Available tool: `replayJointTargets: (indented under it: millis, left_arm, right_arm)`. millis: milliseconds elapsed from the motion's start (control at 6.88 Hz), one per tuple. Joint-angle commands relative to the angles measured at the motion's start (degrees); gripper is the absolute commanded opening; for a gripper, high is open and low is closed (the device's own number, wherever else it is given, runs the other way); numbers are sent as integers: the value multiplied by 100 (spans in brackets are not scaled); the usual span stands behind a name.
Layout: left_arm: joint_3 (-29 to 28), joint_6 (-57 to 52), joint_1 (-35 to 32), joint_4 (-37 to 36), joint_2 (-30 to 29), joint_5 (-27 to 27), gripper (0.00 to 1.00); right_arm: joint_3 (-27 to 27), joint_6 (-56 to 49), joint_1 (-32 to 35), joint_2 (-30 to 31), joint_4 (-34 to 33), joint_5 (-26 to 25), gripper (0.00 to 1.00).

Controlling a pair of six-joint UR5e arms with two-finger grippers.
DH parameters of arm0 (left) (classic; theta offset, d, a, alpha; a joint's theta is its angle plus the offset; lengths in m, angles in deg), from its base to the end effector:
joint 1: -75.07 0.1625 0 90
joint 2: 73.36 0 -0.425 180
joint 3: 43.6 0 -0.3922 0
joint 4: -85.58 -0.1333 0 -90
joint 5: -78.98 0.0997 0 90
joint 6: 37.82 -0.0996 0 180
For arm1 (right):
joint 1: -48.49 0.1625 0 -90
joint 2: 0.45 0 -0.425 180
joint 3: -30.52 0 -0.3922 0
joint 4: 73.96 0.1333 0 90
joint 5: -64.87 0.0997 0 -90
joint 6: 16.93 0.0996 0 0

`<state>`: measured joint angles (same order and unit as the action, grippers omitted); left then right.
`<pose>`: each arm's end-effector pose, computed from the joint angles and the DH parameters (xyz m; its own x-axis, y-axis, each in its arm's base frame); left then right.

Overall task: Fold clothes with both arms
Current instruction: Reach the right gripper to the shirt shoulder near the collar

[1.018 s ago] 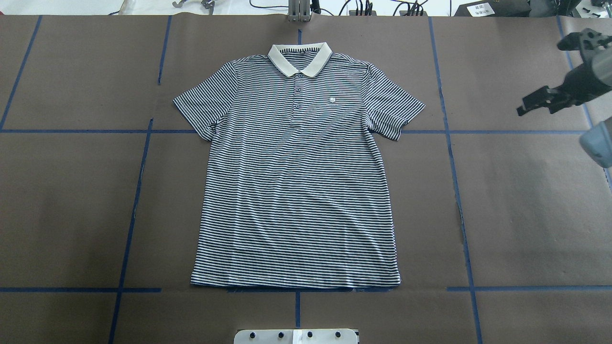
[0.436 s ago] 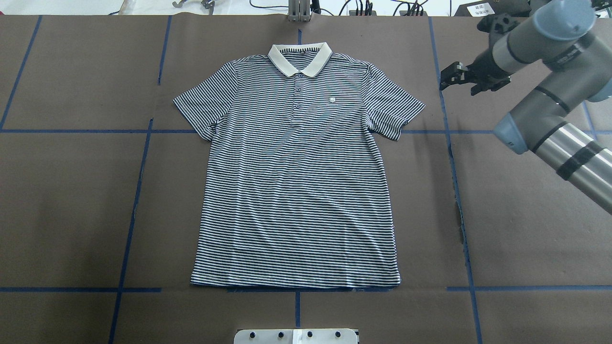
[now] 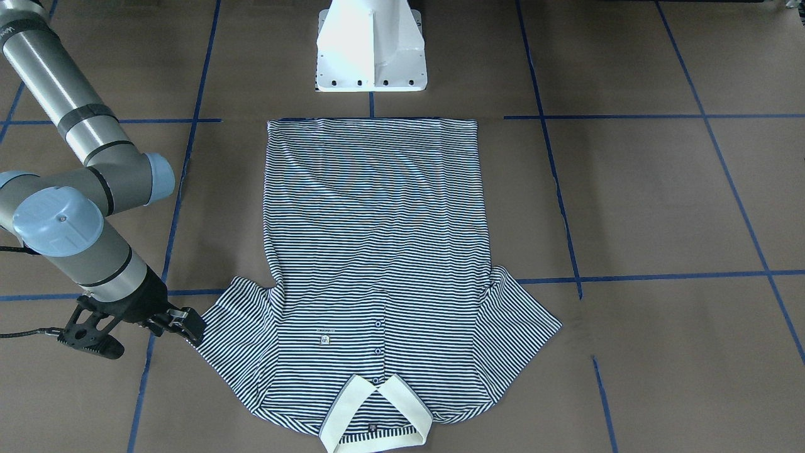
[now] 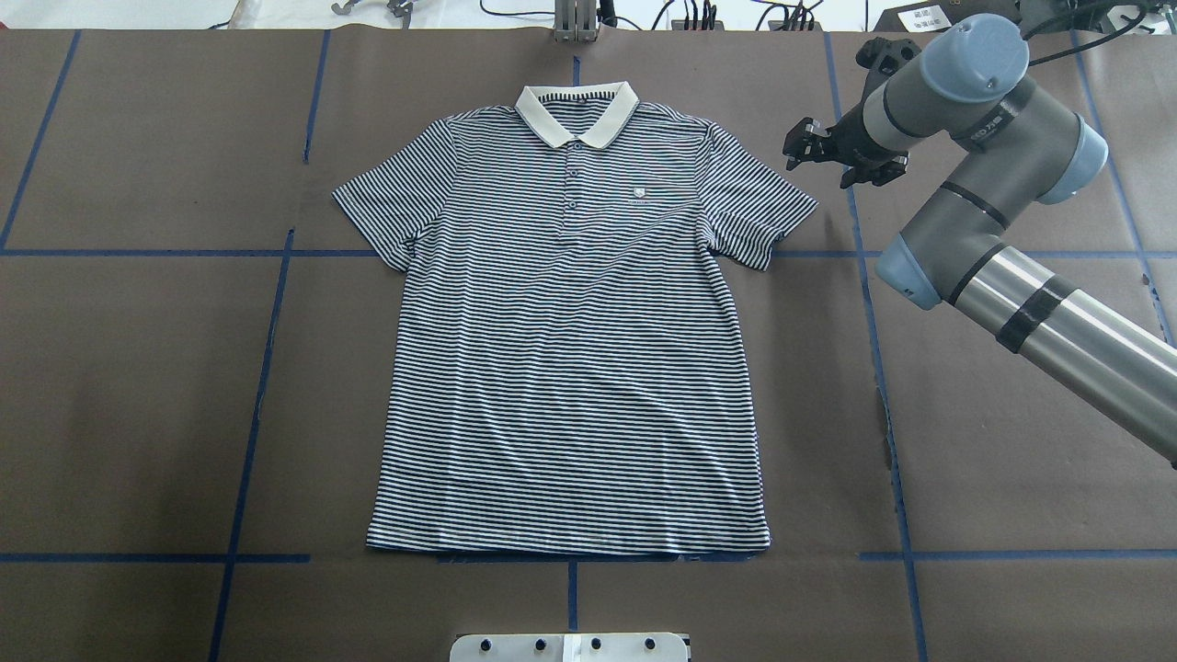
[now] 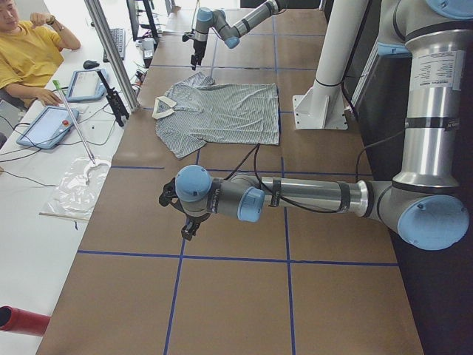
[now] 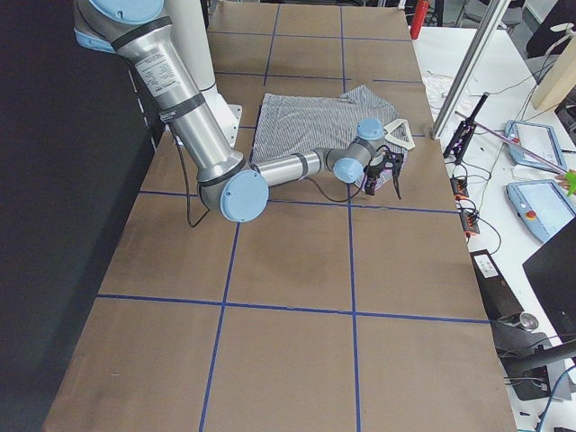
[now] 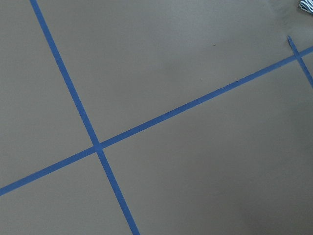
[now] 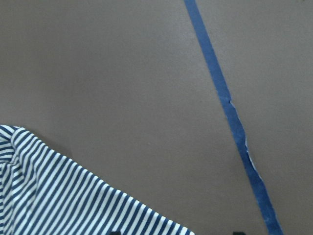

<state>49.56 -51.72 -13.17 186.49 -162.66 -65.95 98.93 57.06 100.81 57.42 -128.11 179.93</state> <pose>-0.0365 -0.4982 0.6033 0.5447 0.4344 -0.7174 -0.1656 0.8943 0.4158 -0.3837 -0.6459 0.4407 0.5513 0.3051 0.7765 -0.3927 0.9161 -0.0811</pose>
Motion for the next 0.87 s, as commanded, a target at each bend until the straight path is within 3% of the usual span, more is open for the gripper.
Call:
replayJointTargets:
  millis: [0, 436, 582, 727]
  left_arm:
    - [0, 1, 0, 51, 0, 0, 100]
    - [0, -8, 0, 60, 35, 0, 100]
    - [0, -17, 0, 60, 36, 0, 100]
    - [0, -17, 0, 60, 36, 0, 100]
  right_arm:
    - [-37, 45, -108, 39, -33, -62, 77]
    - [-81, 37, -231, -48, -104, -237, 70]
    - [-81, 54, -249, -48, -104, -246, 53]
    - [-81, 46, -240, -40, -104, -246, 15]
